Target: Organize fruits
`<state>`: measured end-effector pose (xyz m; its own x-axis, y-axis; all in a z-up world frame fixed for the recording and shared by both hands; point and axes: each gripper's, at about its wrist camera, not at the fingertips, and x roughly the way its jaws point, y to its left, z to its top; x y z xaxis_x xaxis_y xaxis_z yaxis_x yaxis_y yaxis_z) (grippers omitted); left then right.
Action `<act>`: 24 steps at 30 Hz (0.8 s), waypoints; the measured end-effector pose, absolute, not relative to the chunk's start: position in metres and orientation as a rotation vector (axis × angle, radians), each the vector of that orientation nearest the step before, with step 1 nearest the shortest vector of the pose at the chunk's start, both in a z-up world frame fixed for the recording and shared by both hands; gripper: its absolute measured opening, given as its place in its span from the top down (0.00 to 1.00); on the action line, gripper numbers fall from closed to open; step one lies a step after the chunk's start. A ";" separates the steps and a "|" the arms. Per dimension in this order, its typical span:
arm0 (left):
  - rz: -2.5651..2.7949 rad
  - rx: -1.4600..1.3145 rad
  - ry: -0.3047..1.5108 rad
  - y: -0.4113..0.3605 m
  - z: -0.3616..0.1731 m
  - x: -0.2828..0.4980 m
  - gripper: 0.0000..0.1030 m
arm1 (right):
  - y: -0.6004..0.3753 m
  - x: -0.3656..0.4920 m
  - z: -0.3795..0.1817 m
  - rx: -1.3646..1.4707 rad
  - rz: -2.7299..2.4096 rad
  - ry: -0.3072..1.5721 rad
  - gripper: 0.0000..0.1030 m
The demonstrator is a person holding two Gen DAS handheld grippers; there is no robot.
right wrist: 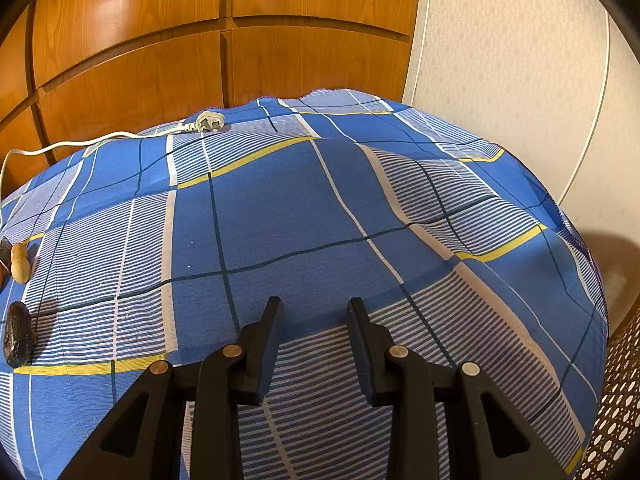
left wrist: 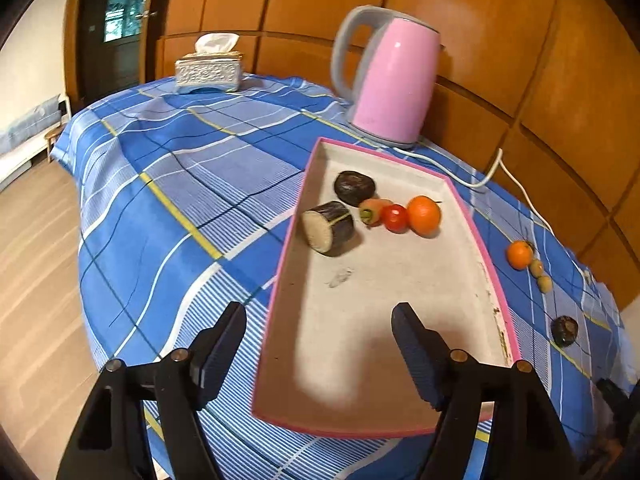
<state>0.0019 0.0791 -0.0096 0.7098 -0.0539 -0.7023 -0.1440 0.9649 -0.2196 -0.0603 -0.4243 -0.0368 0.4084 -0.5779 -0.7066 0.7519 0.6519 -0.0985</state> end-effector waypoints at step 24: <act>0.110 -0.322 0.824 0.095 -0.028 0.006 0.21 | -0.294 0.097 -0.004 0.096 -0.048 0.945 0.69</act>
<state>0.0059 0.0951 -0.0279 0.6764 -0.0279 -0.7360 -0.2206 0.9458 -0.2385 0.0969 -0.2943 -0.0041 0.5852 0.0014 -0.8109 0.0828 0.9947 0.0615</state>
